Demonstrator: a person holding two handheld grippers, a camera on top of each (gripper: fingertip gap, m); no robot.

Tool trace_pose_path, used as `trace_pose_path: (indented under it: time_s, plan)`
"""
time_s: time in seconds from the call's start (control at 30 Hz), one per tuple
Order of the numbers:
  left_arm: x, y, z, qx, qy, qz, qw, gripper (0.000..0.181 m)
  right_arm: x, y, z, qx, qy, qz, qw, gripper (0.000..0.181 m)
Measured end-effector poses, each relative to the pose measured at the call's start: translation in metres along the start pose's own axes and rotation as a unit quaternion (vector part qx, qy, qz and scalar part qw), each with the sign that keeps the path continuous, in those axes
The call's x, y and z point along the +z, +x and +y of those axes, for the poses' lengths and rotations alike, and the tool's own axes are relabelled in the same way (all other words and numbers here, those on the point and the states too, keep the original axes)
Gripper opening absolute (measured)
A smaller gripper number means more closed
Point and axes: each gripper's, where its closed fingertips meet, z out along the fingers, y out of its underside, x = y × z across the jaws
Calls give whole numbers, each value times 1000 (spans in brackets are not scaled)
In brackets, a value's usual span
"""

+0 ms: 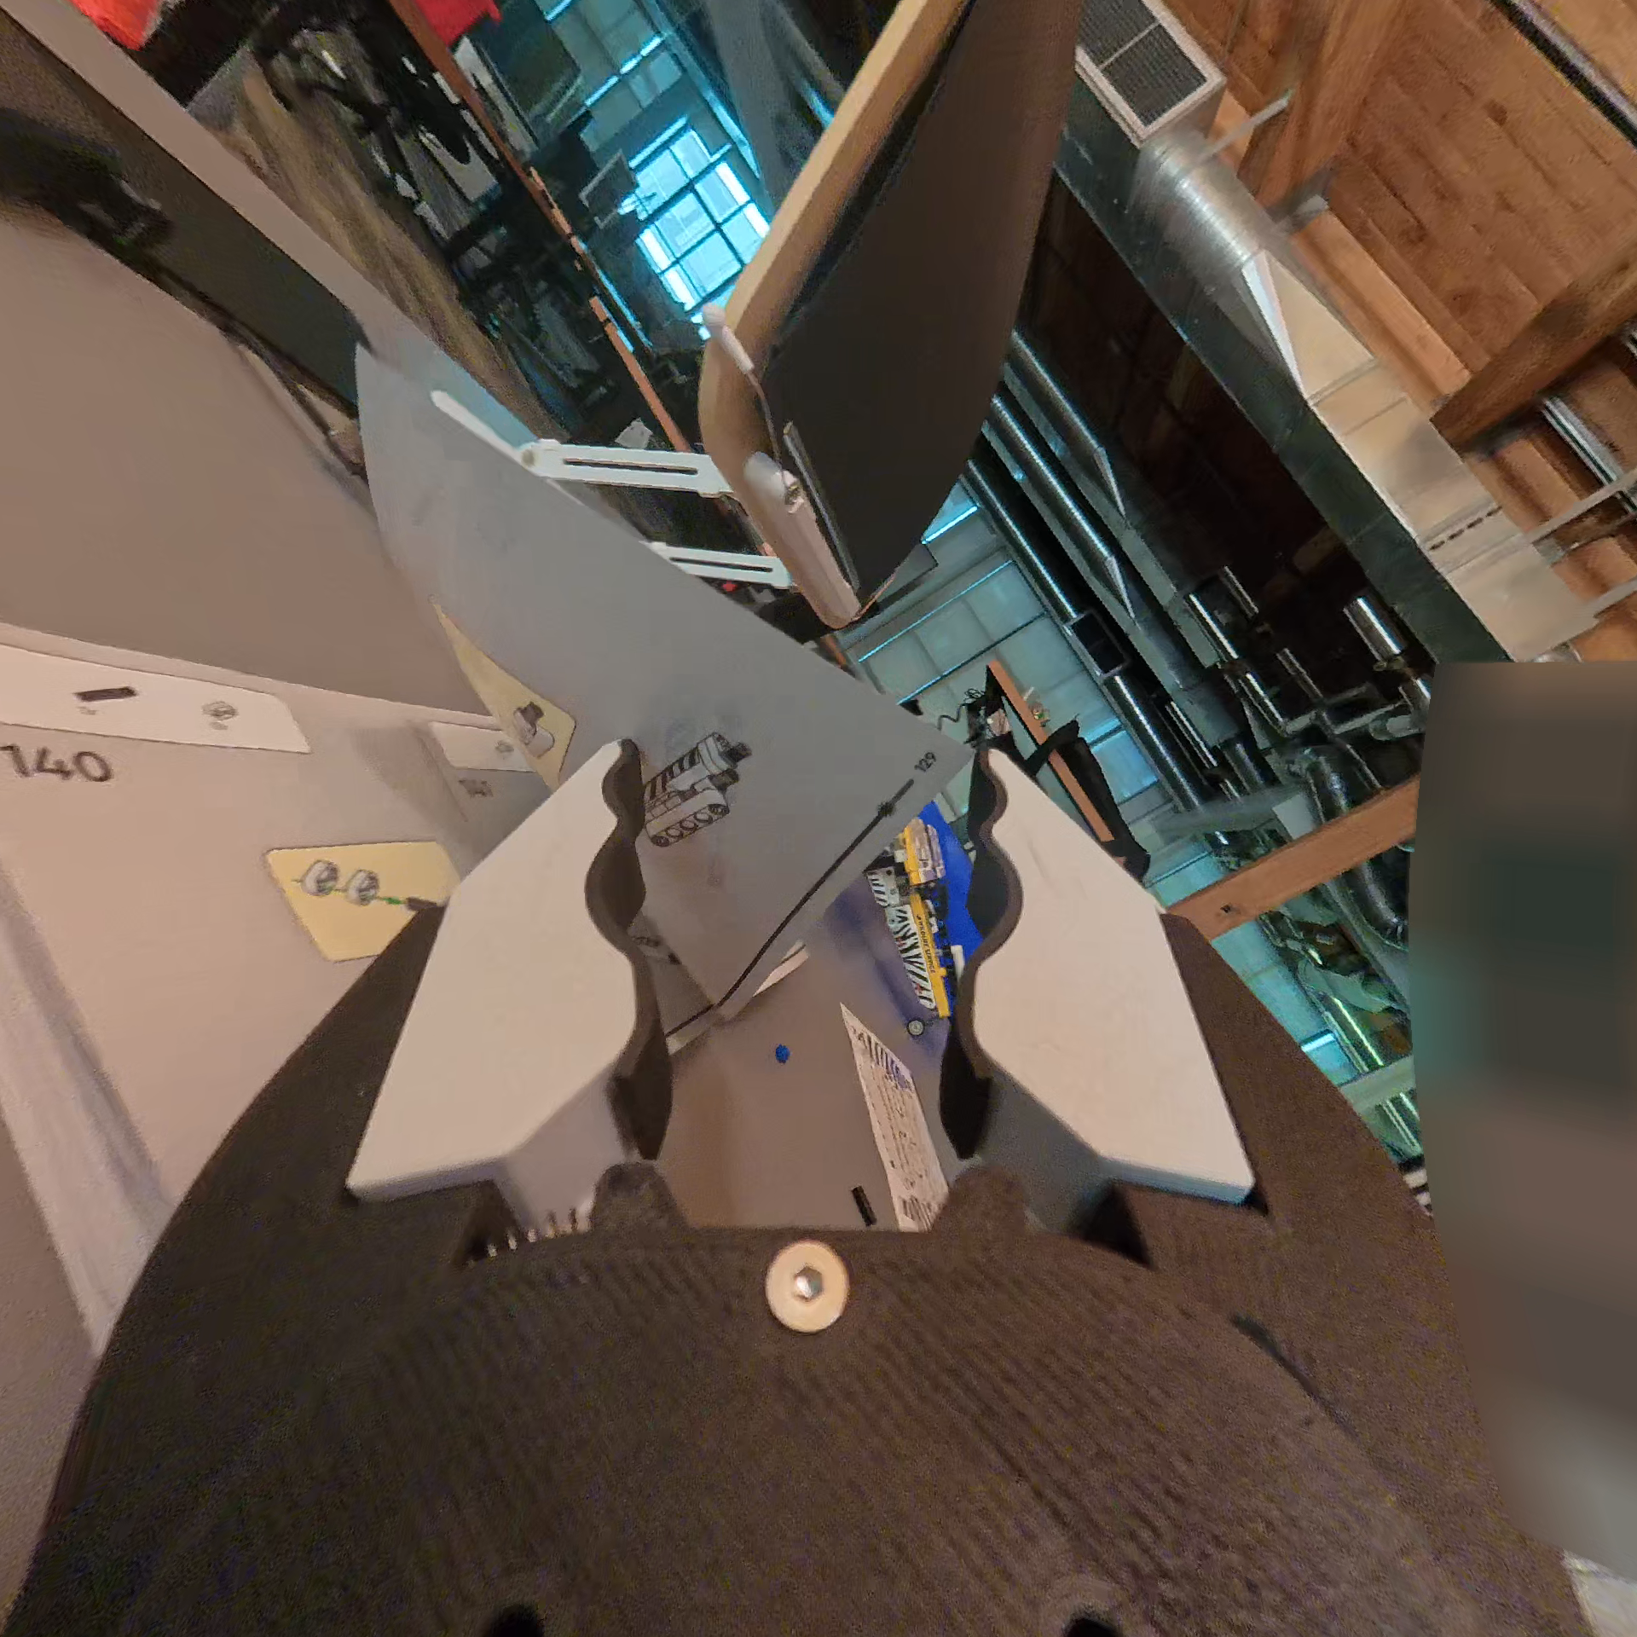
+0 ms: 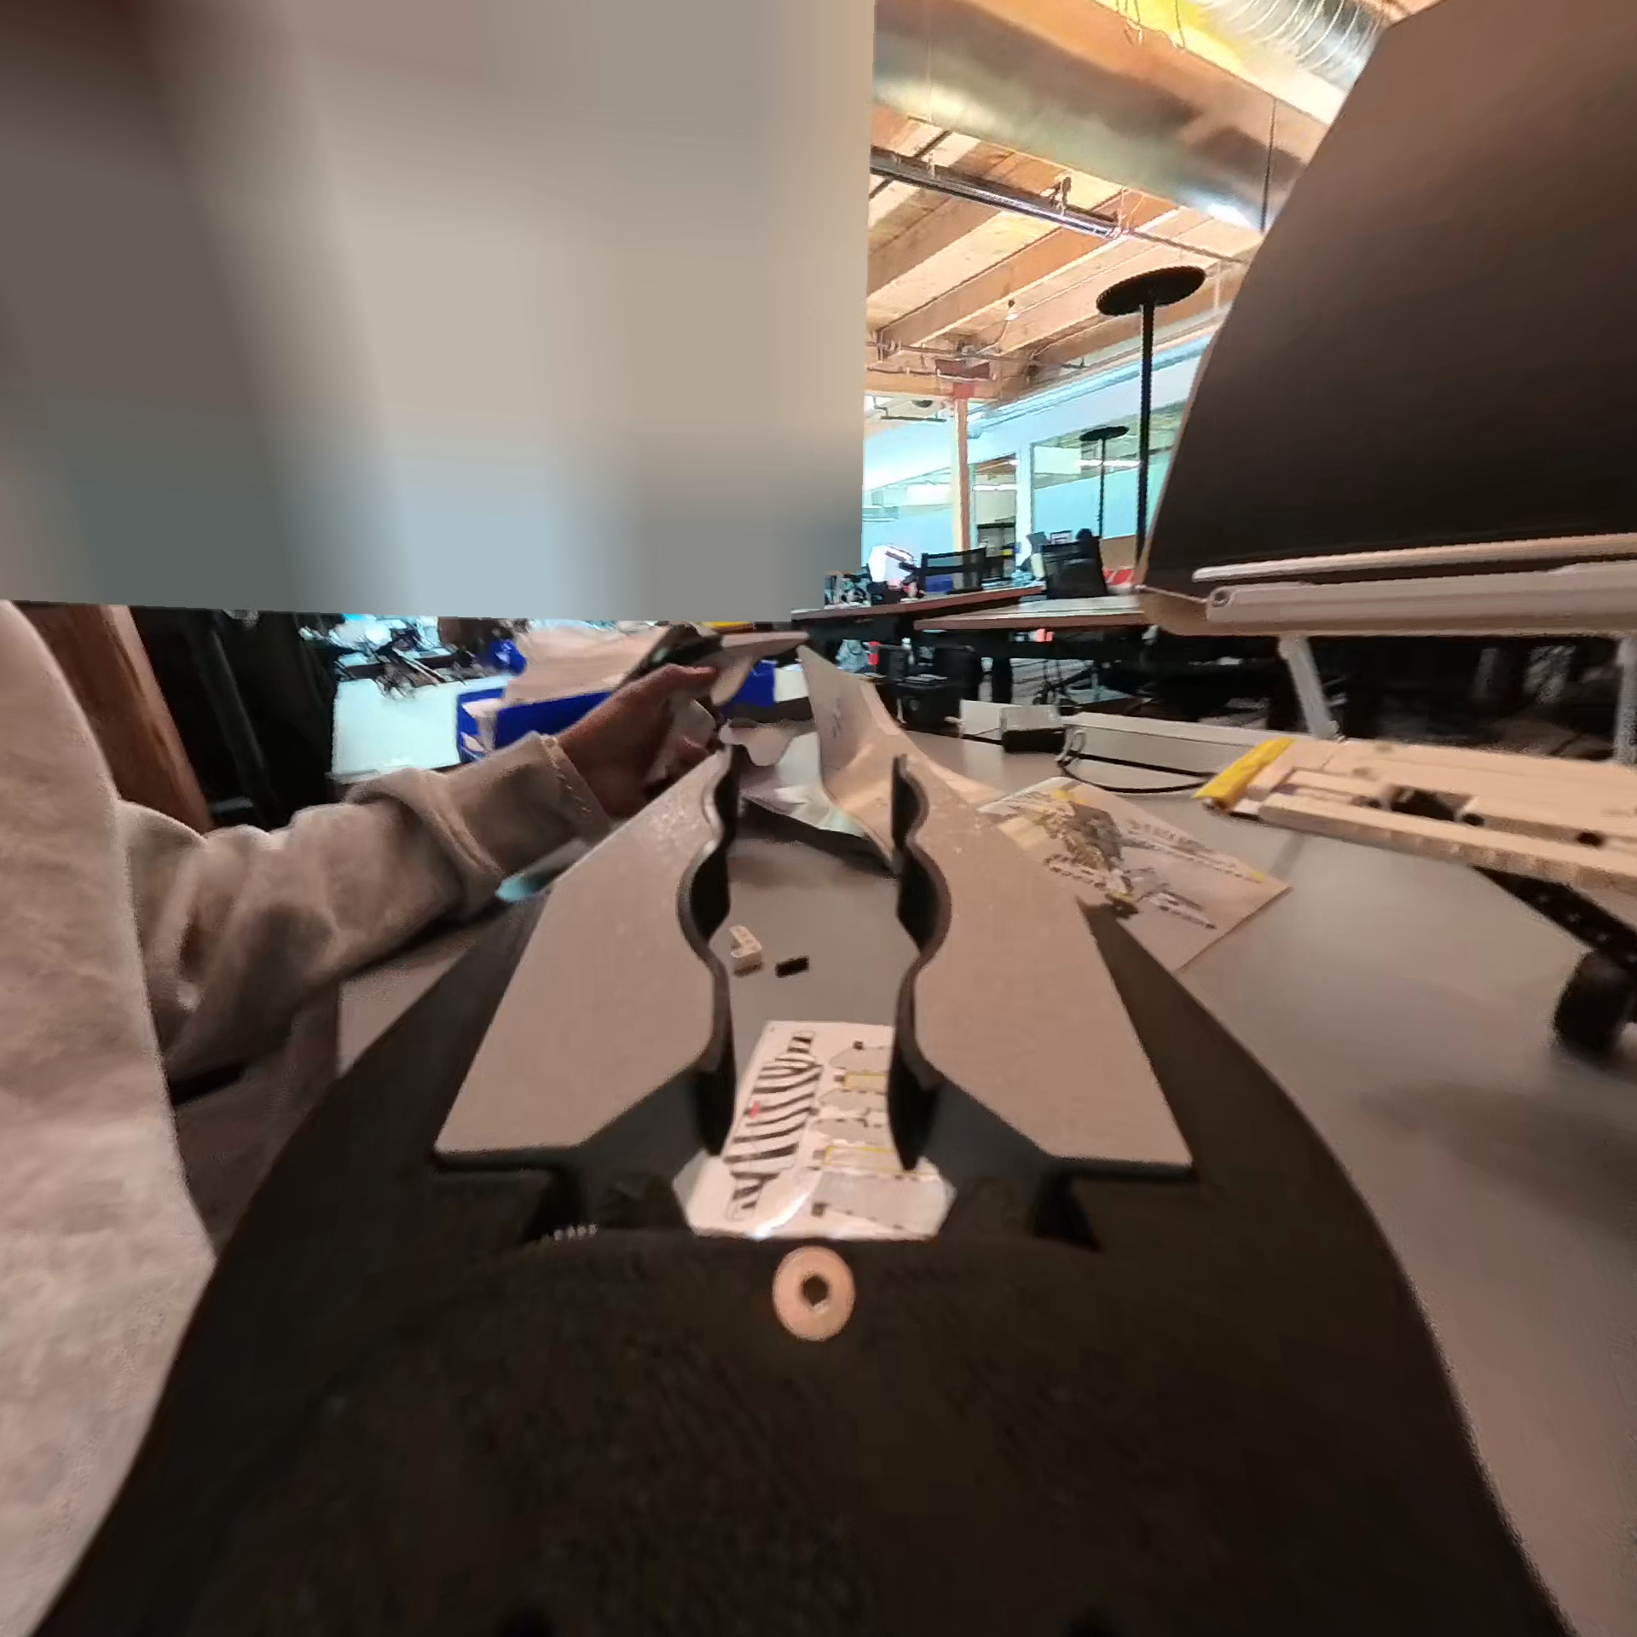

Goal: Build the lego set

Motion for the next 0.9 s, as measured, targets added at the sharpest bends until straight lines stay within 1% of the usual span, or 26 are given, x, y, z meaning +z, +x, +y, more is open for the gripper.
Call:
trace_pose_path:
  time_s: [0.03,0.17,0.33,0.43,0.57,0.67,0.9]
  plan:
    - [-1,-3,0,-1,-2,-8,1000,75,2,0,2,-16,-5,4,1000,31]
    - [-3,-8,1,-1,-2,-18,1000,78,6,-10,9,-54,-24,0,998,28]
    - [-8,-17,0,29,-7,-55,998,80,5,-12,8,-61,-15,-2,998,24]
    - [-14,-23,-3,42,-3,-79,996,75,4,-12,5,-59,-5,-1,998,22]
    - [-19,-25,-7,46,8,-87,995,67,2,-13,3,-55,5,0,998,21]
    - [-20,-25,-6,44,6,-83,996,57,2,-13,3,-53,9,1,999,20]
    - [-19,-27,-2,66,-13,-102,992,19,3,-13,3,-53,8,2,999,19]
